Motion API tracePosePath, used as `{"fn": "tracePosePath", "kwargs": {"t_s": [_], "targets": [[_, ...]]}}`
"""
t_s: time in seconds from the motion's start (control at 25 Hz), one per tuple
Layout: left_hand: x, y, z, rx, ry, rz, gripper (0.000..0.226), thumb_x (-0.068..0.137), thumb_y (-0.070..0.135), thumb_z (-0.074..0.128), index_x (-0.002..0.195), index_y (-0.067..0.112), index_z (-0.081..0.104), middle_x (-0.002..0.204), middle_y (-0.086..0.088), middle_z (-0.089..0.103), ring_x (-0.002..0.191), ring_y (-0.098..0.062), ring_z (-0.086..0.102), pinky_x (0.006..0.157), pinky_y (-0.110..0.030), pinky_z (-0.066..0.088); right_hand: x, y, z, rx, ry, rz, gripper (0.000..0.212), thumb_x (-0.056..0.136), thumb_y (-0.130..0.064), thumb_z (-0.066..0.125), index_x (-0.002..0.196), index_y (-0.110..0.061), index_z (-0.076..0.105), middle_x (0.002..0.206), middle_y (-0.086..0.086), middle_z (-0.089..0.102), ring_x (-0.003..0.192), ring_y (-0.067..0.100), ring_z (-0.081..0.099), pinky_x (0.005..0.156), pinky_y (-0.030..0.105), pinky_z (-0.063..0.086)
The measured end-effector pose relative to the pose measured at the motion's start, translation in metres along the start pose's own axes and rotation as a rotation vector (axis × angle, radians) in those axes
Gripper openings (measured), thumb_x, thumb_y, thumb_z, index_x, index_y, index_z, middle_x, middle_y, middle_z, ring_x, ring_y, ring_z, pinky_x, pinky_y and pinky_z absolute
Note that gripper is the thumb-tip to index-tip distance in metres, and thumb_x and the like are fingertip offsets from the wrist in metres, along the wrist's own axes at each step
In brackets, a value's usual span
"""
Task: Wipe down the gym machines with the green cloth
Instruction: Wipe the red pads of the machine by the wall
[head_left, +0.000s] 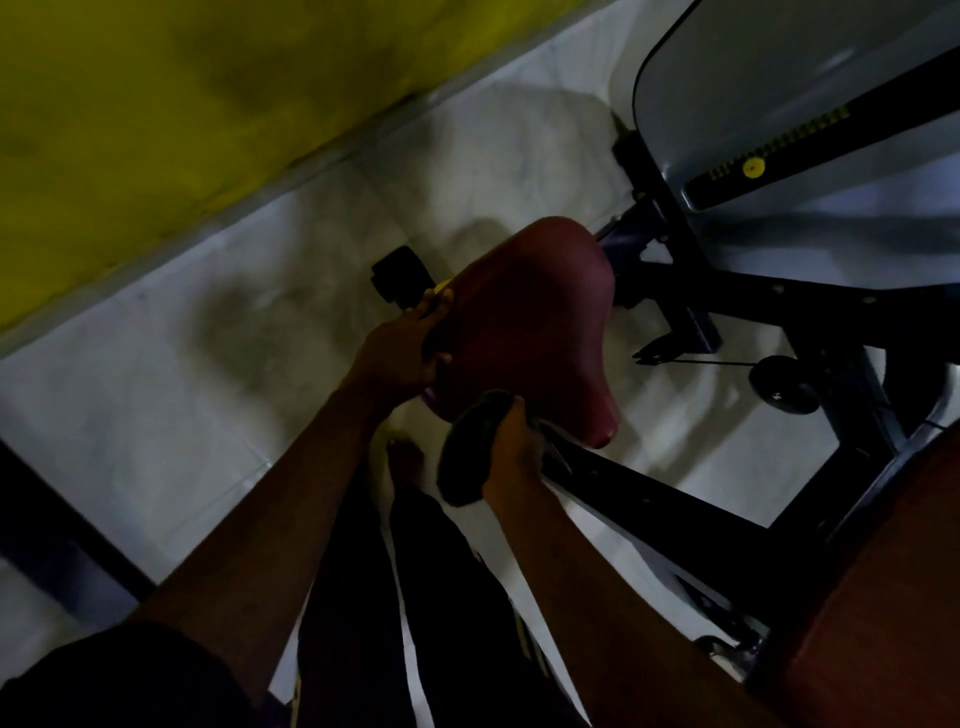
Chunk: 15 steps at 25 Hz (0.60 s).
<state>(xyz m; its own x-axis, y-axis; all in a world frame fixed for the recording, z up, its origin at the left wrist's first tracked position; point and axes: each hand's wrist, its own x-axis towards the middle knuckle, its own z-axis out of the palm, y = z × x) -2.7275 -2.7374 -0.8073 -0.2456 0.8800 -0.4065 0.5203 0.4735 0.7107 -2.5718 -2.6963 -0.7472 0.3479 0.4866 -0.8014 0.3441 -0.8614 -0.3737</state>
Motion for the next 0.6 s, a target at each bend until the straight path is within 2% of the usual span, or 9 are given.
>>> {"fn": "tracePosePath", "kwargs": {"t_s": [0.12, 0.2, 0.24, 0.32, 0.36, 0.44, 0.6], "targets": [[-0.004, 0.007, 0.005, 0.103, 0.040, 0.016, 0.080, 0.090, 0.040, 0.049, 0.155, 0.005, 0.021, 0.161, -0.020, 0.021, 0.141, -0.043, 0.035, 0.108, -0.052, 0.038, 0.006, -0.021, -0.030, -0.181, 0.305, -0.480, 0.054, 0.101, -0.041, 0.055, 0.139, -0.003, 0.049, 0.130, 0.019, 0.059, 0.116, 0.037, 0.057, 0.090, 0.033, 0.041], [-0.009, 0.017, 0.016, 0.122, 0.089, 0.044, 0.073, 0.093, 0.024, 0.060, 0.151, -0.005, 0.027, 0.158, -0.025, 0.026, 0.143, -0.044, 0.031, 0.110, -0.058, 0.036, 0.017, -0.051, -0.046, -0.422, 0.404, -0.703, 0.068, 0.096, -0.054, 0.052, 0.142, -0.005, 0.044, 0.131, 0.021, 0.056, 0.119, 0.040, 0.055, 0.094, 0.040, 0.044], [-0.011, 0.022, 0.021, 0.129, 0.108, 0.045, 0.075, 0.092, 0.021, 0.064, 0.151, -0.006, 0.026, 0.158, -0.025, 0.025, 0.144, -0.043, 0.028, 0.112, -0.058, 0.034, 0.033, -0.062, -0.047, -0.547, 0.383, -0.752, 0.073, 0.094, -0.060, 0.049, 0.146, -0.008, 0.040, 0.136, 0.022, 0.052, 0.123, 0.042, 0.052, 0.098, 0.046, 0.044], [-0.019, 0.028, 0.031, 0.152, 0.102, -0.002, 0.090, 0.093, 0.038, 0.064, 0.156, 0.002, 0.011, 0.164, -0.015, 0.007, 0.151, -0.030, 0.008, 0.122, -0.049, 0.016, 0.058, -0.086, -0.049, -0.815, 0.265, -0.763, 0.080, 0.094, -0.063, 0.049, 0.152, -0.012, 0.032, 0.145, 0.024, 0.043, 0.130, 0.045, 0.044, 0.105, 0.056, 0.040], [-0.021, 0.029, 0.035, 0.156, 0.089, -0.029, 0.099, 0.091, 0.048, 0.062, 0.158, 0.007, 0.002, 0.164, -0.008, -0.004, 0.151, -0.022, -0.004, 0.122, -0.042, 0.003, 0.070, -0.094, -0.051, -0.896, 0.178, -0.765, 0.084, 0.094, -0.064, 0.051, 0.154, -0.012, 0.027, 0.149, 0.024, 0.038, 0.133, 0.046, 0.040, 0.106, 0.059, 0.038], [-0.021, 0.028, 0.037, 0.163, 0.088, -0.068, 0.107, 0.088, 0.056, 0.061, 0.158, 0.013, -0.007, 0.165, -0.004, -0.012, 0.151, -0.017, -0.013, 0.118, -0.035, -0.012, 0.084, -0.100, -0.049, -0.956, 0.083, -0.735, 0.090, 0.093, -0.066, 0.051, 0.158, -0.014, 0.017, 0.155, 0.023, 0.029, 0.136, 0.047, 0.035, 0.107, 0.062, 0.036], [-0.018, 0.039, 0.036, 0.214, 0.067, -0.149, 0.110, 0.087, 0.057, 0.064, 0.157, 0.015, -0.010, 0.166, -0.005, -0.012, 0.152, -0.020, -0.010, 0.118, -0.037, -0.013, 0.085, -0.081, -0.047, -1.009, 0.199, -0.804, 0.079, 0.098, -0.061, 0.044, 0.156, -0.013, 0.023, 0.151, 0.024, 0.031, 0.132, 0.044, 0.037, 0.104, 0.057, 0.036]]}}
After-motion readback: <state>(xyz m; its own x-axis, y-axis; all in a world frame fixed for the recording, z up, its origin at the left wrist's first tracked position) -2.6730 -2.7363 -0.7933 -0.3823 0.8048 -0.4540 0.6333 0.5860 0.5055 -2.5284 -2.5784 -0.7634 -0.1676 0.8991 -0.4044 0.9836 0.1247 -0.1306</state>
